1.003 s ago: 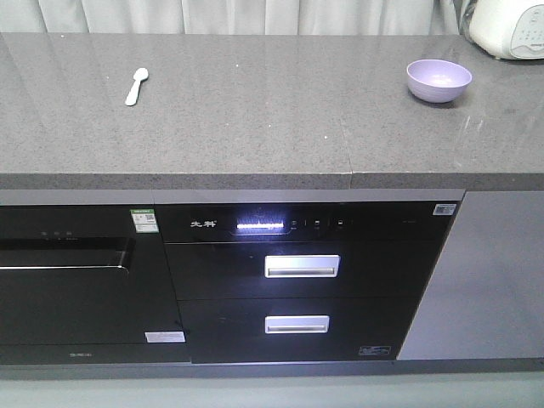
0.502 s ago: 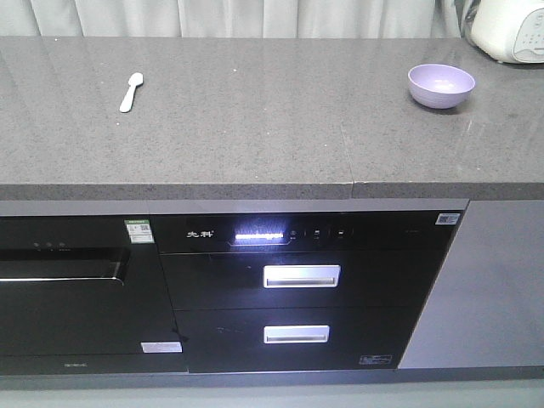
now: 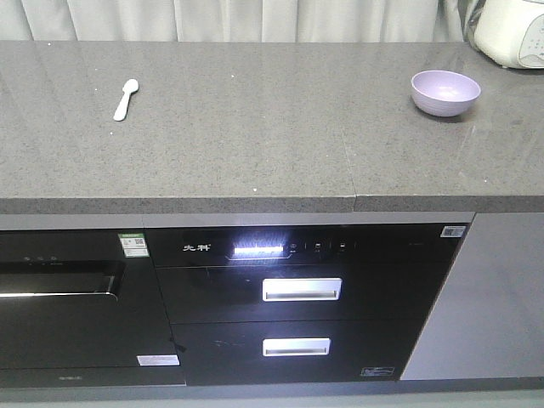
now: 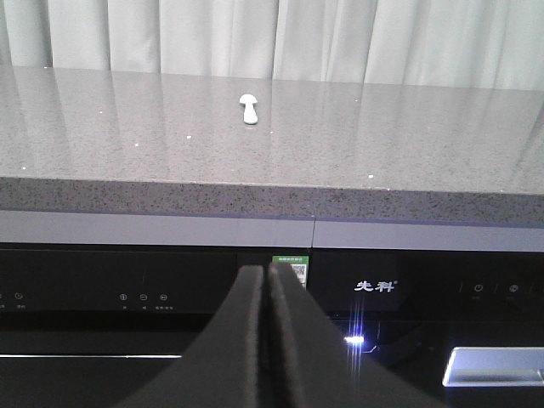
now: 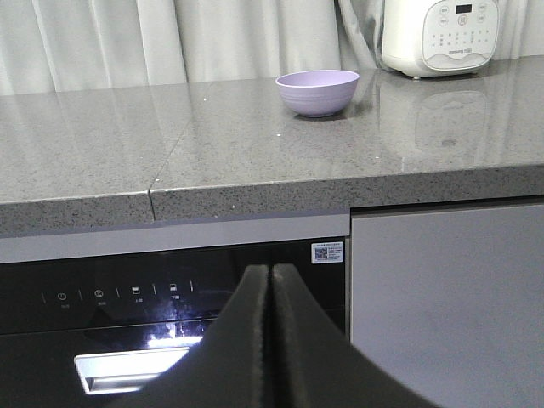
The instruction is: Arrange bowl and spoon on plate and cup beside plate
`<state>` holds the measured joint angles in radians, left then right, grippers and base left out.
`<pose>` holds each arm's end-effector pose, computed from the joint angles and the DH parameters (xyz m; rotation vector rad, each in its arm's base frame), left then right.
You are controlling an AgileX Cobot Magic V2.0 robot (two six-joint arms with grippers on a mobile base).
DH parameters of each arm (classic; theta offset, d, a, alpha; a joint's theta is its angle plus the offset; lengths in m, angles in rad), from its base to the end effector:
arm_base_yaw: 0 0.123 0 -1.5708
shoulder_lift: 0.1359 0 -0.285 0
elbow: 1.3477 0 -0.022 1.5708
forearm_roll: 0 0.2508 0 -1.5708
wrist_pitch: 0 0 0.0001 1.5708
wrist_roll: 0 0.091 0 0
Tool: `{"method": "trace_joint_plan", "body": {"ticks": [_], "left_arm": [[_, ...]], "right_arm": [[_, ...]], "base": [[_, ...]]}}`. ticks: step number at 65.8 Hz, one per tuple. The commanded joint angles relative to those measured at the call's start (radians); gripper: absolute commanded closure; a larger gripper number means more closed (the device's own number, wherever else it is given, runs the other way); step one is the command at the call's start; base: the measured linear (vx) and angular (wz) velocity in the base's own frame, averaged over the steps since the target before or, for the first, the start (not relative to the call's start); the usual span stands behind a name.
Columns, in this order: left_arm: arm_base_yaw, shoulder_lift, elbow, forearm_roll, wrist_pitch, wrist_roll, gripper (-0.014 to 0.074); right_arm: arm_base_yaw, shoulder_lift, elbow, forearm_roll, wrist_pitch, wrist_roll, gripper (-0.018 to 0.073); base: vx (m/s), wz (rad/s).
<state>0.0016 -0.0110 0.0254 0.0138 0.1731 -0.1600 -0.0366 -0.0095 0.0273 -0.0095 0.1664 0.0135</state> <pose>0.0563 0.0003 0.1895 -0.1254 1.6675 -0.1074 0.0565 -0.0022 0.1894 0.0352 1.6675 -0.0259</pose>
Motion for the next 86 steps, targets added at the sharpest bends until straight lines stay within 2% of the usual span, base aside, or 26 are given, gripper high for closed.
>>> {"method": "trace_joint_plan", "body": {"ticks": [1, 86], "left_arm": [[0.0, -0.017, 0.03, 0.0, -0.07, -0.01, 0.0602], [0.0, -0.017, 0.03, 0.0, -0.07, -0.01, 0.0602]], "right_arm": [[0.001, -0.014, 0.016, -0.011, -0.071, -0.001, 0.0564], [0.001, -0.014, 0.016, -0.011, -0.071, -0.001, 0.0564]], "base": [[0.07, 0.0], [0.06, 0.01]]}}
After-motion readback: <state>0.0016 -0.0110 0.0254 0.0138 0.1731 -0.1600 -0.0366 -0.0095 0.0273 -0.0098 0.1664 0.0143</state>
